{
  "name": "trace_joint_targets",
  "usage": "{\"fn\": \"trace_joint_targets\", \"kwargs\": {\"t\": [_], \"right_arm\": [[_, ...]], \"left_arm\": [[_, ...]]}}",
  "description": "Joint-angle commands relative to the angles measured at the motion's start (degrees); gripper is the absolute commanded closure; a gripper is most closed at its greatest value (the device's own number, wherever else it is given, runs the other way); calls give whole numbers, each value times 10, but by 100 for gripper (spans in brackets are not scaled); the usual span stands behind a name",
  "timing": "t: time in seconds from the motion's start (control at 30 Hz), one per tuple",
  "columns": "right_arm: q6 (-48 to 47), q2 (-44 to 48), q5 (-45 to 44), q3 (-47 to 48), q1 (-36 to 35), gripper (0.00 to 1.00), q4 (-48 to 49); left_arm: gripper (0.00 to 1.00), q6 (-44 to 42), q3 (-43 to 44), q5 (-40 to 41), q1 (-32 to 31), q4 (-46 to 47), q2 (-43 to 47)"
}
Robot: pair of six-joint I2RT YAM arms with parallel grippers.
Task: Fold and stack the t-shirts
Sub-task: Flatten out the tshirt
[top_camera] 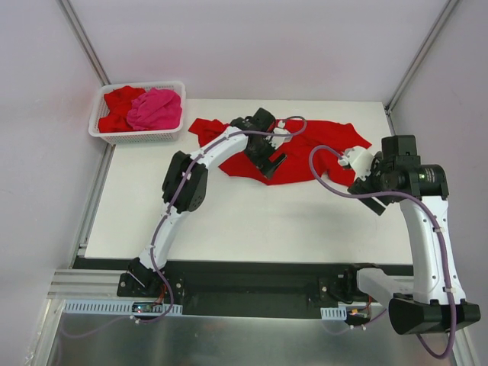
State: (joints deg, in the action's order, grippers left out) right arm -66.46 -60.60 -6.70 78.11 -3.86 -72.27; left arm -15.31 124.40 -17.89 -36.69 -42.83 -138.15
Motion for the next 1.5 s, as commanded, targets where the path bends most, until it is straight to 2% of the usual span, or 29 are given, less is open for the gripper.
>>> {"fn": "trace_joint_targets", "kwargs": {"t": [0.0,0.17,0.37,0.4,0.53,0.67,0.73,0.83,1.03,1.07,1.1,1.17,1.2,1.47], "right_arm": [[-7,-7,-2,24,3,20,4],[-12,-10,-3,22,3,20,10],[-8,-10,1,18,4,20,14],[-7,-10,1,19,3,20,16],[-7,-14,1,22,4,20,18],[-13,-16,-2,25,3,19,20],[-17,-18,-2,27,4,19,22],[-21,-22,-2,30,3,19,24],[-20,-28,1,38,4,19,24],[-19,-28,1,39,5,19,24],[-19,-28,2,39,4,19,25],[-19,-26,1,38,4,19,25],[-19,-25,1,38,5,19,24],[-21,-28,5,35,4,19,33]], "left_arm": [[3,-67,-53,67,-16,-34,49],[2,-131,-107,123,-11,-43,80],[3,-161,-86,145,-9,-42,68],[5,-159,-80,146,-9,-42,64],[34,-155,-67,136,-11,-42,46],[46,-162,-87,120,-13,-45,45],[46,-163,-98,120,-13,-44,46],[39,-173,-129,115,-14,-44,57],[38,-183,-151,131,-13,-43,55],[41,-185,-150,134,-13,-43,54],[58,-186,-148,135,-13,-43,52],[83,-190,-145,138,-14,-42,51],[100,-191,-144,140,-13,-42,50],[100,-201,-158,158,-14,-44,81]]}}
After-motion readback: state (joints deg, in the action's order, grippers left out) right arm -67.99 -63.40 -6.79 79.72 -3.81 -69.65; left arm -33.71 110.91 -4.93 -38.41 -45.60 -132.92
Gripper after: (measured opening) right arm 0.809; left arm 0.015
